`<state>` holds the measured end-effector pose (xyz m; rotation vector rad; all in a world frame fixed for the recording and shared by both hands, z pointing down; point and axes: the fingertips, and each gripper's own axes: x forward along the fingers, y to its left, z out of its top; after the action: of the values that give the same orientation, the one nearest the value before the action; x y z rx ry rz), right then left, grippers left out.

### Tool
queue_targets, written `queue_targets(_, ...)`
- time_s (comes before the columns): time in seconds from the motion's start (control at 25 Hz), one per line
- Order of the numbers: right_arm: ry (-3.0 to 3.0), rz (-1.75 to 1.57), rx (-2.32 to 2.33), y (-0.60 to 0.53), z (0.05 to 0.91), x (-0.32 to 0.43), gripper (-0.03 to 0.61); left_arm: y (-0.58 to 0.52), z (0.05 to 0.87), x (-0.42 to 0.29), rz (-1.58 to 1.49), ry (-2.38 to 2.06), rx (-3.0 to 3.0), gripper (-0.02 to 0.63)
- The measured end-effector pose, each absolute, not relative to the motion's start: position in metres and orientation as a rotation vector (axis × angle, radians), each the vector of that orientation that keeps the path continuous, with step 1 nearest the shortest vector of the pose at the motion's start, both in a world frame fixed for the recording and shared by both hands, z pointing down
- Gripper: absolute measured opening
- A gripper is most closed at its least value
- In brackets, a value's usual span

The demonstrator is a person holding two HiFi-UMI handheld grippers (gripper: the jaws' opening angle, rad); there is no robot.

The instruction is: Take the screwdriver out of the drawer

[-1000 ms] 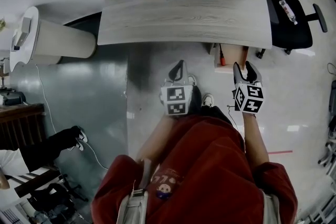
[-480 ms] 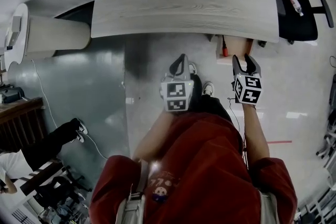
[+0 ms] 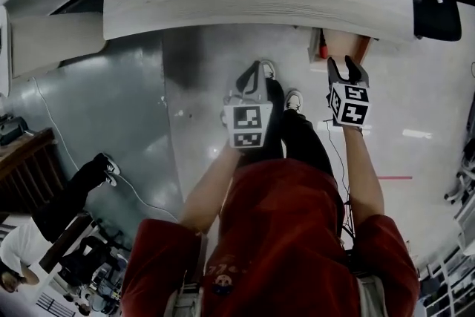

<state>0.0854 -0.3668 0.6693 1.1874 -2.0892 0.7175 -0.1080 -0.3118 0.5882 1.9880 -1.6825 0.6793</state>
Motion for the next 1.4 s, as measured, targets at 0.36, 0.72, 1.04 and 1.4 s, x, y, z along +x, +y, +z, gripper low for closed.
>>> queue_targets(0.36, -1.972, 0.729, 1.144, -0.376, 0.786, 0.072, 0.175, -0.314, 0.682, -0.122, 0.702, -1.623, 1.939, 0.0)
queue_targets(0.72, -1.877, 0.699, 1.11, -0.392, 0.86, 0.073, 0.175, -0.308, 0.731, -0.117, 0.694, -1.564, 1.924, 0.0)
queue_targets(1.04, -1.813, 0.626, 1.082, -0.398, 0.884, 0.074, 0.173, -0.31, 0.766, -0.119, 0.697, -1.53, 1.915, 0.0)
queue_targets(1.4, -1.745, 0.661, 1.0, -0.401, 0.895, 0.073, 0.172, -0.309, 0.773, -0.124, 0.7, -1.508, 1.905, 0.0)
